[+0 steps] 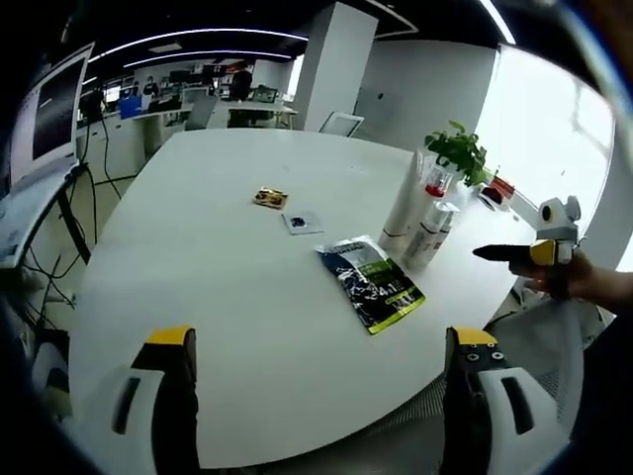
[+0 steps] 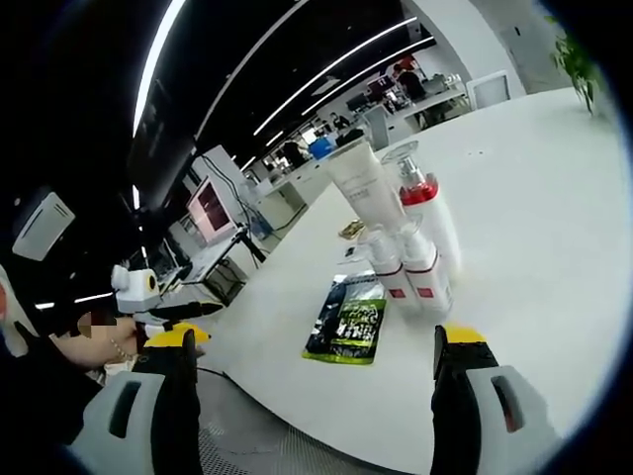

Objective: Arrange the skincare products in the storage area until every visible bottle or jar stands upright without overlapping.

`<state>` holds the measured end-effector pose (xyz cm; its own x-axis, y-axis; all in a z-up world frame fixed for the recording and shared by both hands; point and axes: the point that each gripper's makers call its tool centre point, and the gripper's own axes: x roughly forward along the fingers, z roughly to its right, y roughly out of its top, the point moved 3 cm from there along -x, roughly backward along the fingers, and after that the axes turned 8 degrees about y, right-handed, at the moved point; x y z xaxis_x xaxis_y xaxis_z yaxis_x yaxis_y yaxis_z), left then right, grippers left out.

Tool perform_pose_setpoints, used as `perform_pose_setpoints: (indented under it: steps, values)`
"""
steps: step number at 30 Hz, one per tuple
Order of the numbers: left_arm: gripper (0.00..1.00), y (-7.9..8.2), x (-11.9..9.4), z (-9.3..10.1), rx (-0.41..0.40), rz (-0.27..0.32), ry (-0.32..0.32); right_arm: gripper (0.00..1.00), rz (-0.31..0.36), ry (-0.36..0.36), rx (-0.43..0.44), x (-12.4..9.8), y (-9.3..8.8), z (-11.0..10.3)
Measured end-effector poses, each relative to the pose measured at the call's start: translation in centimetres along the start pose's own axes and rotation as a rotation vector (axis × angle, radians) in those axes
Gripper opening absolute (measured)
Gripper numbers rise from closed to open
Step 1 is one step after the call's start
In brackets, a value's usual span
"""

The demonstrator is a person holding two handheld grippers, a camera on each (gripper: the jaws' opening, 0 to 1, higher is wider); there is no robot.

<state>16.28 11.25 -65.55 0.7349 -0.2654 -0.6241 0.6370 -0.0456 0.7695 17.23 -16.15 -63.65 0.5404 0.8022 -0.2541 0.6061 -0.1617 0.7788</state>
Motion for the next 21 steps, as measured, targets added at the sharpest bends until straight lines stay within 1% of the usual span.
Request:
perform_pose_setpoints:
  steps: [3,6,12,18,19,21]
  values:
    - [0.98,-0.1,0.0,-0.1,0.002,-0.008,0.005,1.00,-0.002,-0.002,-0.010,0.0,0.0,0.0]
    - [0.98,-0.2,0.0,-0.2,0.007,-0.022,0.013,1.00,0.014,-0.003,-0.006,-0.1,0.2,0.1]
    - [0.97,-0.5,0.4,-0.5,-0.001,-0.070,0.048,1.00,0.017,0.006,-0.005,0.0,0.2,-0.2]
    - [0.95,0.2,1.5,0.0,0.016,-0.096,0.063,0.99,0.010,0.012,-0.007,0.1,0.1,-0.4]
    - [0.95,0.5,1.9,0.3,0.021,-0.100,0.063,0.96,0.007,0.012,-0.007,0.0,0.1,-0.4]
    - [0.95,0.9,2.6,0.6,0.021,-0.108,0.058,0.97,0.005,0.012,-0.006,0.0,0.0,-0.3]
